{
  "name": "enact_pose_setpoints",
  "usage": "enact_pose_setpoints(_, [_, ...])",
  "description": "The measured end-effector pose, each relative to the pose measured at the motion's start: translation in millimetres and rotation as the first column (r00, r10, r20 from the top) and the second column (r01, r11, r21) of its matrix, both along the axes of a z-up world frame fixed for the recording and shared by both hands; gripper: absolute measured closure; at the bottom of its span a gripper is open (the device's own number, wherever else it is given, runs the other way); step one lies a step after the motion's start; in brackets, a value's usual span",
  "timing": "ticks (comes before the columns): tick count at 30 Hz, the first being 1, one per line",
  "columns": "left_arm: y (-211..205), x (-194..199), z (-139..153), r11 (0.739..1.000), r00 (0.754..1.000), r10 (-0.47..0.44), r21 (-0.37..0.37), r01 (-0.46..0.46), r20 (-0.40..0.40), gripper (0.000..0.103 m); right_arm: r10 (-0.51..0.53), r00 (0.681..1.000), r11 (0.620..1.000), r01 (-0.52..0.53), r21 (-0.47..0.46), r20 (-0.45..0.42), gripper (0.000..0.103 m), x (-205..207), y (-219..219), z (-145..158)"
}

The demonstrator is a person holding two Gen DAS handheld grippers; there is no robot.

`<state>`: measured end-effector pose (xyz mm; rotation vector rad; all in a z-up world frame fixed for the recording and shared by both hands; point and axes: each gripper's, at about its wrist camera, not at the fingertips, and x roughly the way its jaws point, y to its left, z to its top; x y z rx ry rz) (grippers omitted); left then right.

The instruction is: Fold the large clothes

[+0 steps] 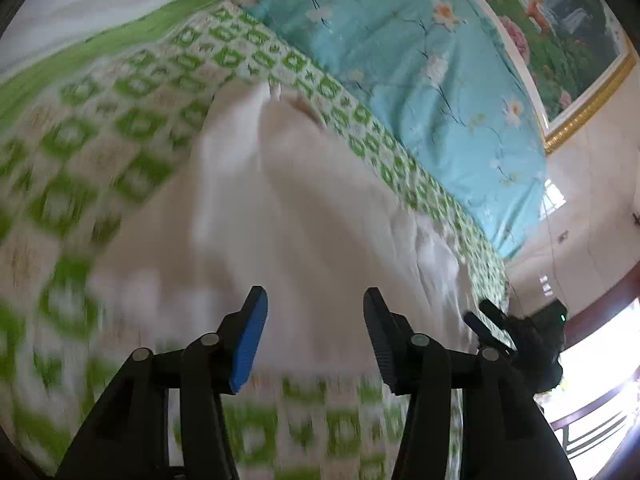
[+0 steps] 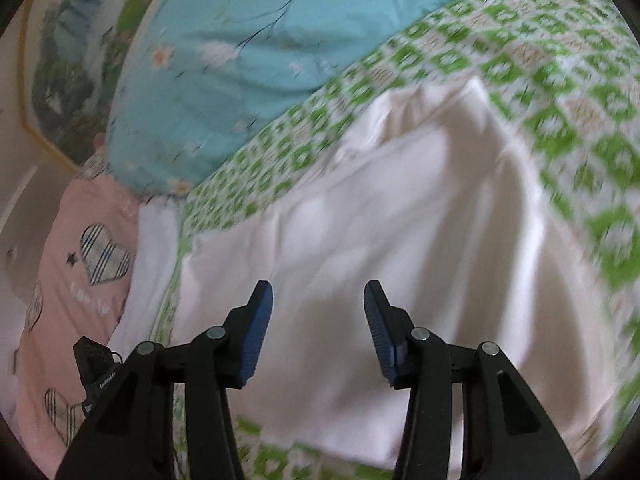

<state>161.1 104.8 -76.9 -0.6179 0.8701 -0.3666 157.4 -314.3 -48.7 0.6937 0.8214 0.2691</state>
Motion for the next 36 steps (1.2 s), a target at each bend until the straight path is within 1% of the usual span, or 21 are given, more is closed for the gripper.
enact_pose_setpoints(3, [-0.1, -21.4, -11.4, 1.0, 0.999, 0.014, -0.026, -0.014, -0.035, 0.049, 0.019, 1.0, 1.0, -0.019, 0.02, -0.005, 0.055, -7.5, 17.4, -9.3])
enact_pose_setpoints(5, [1.0, -30.6, -23.3, 0.999, 0.998, 0.025, -0.043, -0.028, -0.06, 0.048, 0.036, 0.999, 0.999, -0.036, 0.011, -0.016, 0.07, -8.5, 28.4, -13.9])
enact_pose_setpoints(6, [1.4, -31.0, -28.8, 0.998, 0.997, 0.033, -0.044, -0.037, -0.075, 0.047, 0.043, 0.999, 0.999, -0.043, 0.005, -0.022, 0.072, -7.3, 33.5, -14.8])
enact_pose_setpoints(7, [2.6, -30.8, -34.6, 0.997, 0.995, 0.041, -0.056, -0.046, -0.092, 0.047, 0.05, 0.998, 0.999, -0.05, 0.001, -0.024, 0.073, -6.1, 38.9, -14.6])
enact_pose_setpoints(9, [7.6, -29.9, -40.5, 0.993, 0.994, 0.057, -0.099, -0.066, -0.092, 0.047, 0.07, 0.997, 0.998, -0.07, -0.006, -0.019, 0.08, -3.3, 47.2, -12.5])
enact_pose_setpoints(11, [11.6, -23.3, -41.8, 0.988, 0.993, 0.085, -0.124, -0.095, -0.084, 0.046, 0.088, 0.996, 0.996, -0.088, -0.018, -0.013, 0.081, -0.4, 55.0, -10.5])
enact_pose_setpoints(14, [17.3, -4.3, -44.7, 0.978, 0.986, 0.151, -0.135, -0.16, -0.071, 0.047, 0.112, 0.994, 0.993, -0.112, -0.03, -0.017, 0.083, 8.7, 68.1, -9.7])
enact_pose_setpoints(17, [22.5, 13.4, -46.5, 0.964, 0.974, 0.215, -0.143, -0.223, -0.073, 0.054, 0.134, 0.991, 0.989, -0.135, -0.052, -0.029, 0.087, 28.3, 83.9, -9.4])
enact_pose_setpoints(19, [27.2, 23.7, -48.6, 0.96, 0.968, 0.237, -0.135, -0.246, -0.078, 0.073, 0.159, 0.987, 0.985, -0.161, -0.06, -0.029, 0.089, 47.5, 97.9, -7.4])
enact_pose_setpoints(21, [29.1, 29.1, -53.9, 0.957, 0.968, 0.237, -0.151, -0.248, -0.086, 0.085, 0.167, 0.986, 0.981, -0.169, -0.092, -0.028, 0.089, 60.1, 109.1, -6.6])
enact_pose_setpoints(22, [30.7, 31.9, -56.1, 0.955, 0.968, 0.234, -0.168, -0.246, -0.09, 0.089, 0.162, 0.985, 0.976, -0.168, -0.136, -0.053, 0.09, 71.0, 115.8, -10.6])
enact_pose_setpoints(23, [31.5, 34.0, -56.6, 0.953, 0.968, 0.233, -0.176, -0.245, -0.089, 0.091, 0.164, 0.983, 0.973, -0.175, -0.152, -0.083, 0.09, 77.1, 118.6, -16.7])
enact_pose_setpoints(24, [30.8, 34.9, -53.5, 0.956, 0.971, 0.228, -0.17, -0.238, -0.076, 0.093, 0.175, 0.974, 0.966, -0.198, -0.166, -0.144, 0.093, 86.9, 123.1, -30.9])
enact_pose_setpoints(25, [29.7, 35.4, -49.8, 0.96, 0.973, 0.223, -0.158, -0.231, -0.063, 0.094, 0.177, 0.968, 0.963, -0.209, -0.173, -0.18, 0.103, 92.7, 124.6, -43.7])
enact_pose_setpoints(27, [26.1, 33.6, -36.2, 0.969, 0.979, 0.205, -0.135, -0.206, -0.016, 0.095, 0.179, 0.97, 0.972, -0.2, -0.121, -0.163, 0.103, 95.1, 118.6, -53.5])
enact_pose_setpoints(28, [21.6, 33.3, -24.7, 0.974, 0.982, 0.187, -0.131, -0.183, 0.02, 0.096, 0.18, 0.969, 0.976, -0.197, -0.088, -0.171, 0.103, 96.2, 114.8, -55.6])
enact_pose_setpoints(29, [15.8, 33.7, -13.4, 0.979, 0.984, 0.169, -0.126, -0.161, 0.05, 0.096, 0.182, 0.967, 0.977, -0.199, -0.08, -0.176, 0.103, 96.6, 114.0, -56.0])
enact_pose_setpoints(31, [-1.2, 33.9, 12.7, 0.988, 0.985, 0.12, -0.109, -0.107, 0.12, 0.098, 0.186, 0.967, 0.974, -0.205, -0.099, -0.174, 0.103, 95.9, 117.0, -56.1])
enact_pose_setpoints(33, [-23.4, 33.1, 36.1, 0.995, 0.98, 0.062, -0.091, -0.045, 0.187, 0.098, 0.186, 0.966, 0.975, -0.204, -0.091, -0.178, 0.103, 96.1, 116.8, -56.1])
enact_pose_setpoints(35, [-53.3, 33.6, 57.4, 0.997, 0.969, -0.016, -0.072, 0.035, 0.247, 0.099, 0.191, 0.964, 0.979, -0.201, -0.038, -0.183, 0.103, 96.3, 111.4, -58.5])
enact_pose_setpoints(36, [-71.6, 34.6, 67.0, 0.995, 0.959, -0.069, -0.057, 0.088, 0.276, 0.099, 0.199, 0.962, 0.979, -0.204, -0.008, -0.187, 0.103, 96.7, 107.0, -59.4])
